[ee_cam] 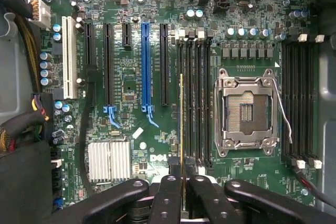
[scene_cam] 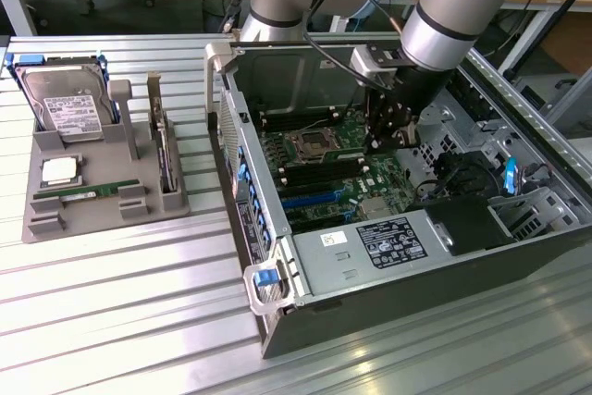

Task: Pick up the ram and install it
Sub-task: 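Insert the ram into the slot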

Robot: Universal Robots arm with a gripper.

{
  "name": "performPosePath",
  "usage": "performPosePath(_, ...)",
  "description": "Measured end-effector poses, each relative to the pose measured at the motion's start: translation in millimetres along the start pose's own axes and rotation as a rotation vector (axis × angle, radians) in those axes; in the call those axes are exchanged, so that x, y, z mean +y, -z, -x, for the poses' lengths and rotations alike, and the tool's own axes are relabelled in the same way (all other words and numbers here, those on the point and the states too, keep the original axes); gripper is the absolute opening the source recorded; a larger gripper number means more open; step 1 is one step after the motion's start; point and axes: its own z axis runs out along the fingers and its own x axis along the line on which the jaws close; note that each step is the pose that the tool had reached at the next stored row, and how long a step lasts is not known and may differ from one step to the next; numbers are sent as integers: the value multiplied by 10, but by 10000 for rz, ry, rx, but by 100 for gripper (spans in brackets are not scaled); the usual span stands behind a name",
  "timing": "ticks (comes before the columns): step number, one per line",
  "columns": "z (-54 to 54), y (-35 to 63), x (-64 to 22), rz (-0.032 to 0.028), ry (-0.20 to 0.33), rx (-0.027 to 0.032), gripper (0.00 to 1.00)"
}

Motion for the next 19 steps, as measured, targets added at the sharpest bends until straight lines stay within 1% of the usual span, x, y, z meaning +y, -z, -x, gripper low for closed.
performPosePath(4, -12, -39, -2, 0, 0, 0, 13)
performPosePath(19, -36, -134, -6, 0, 0, -2, 13)
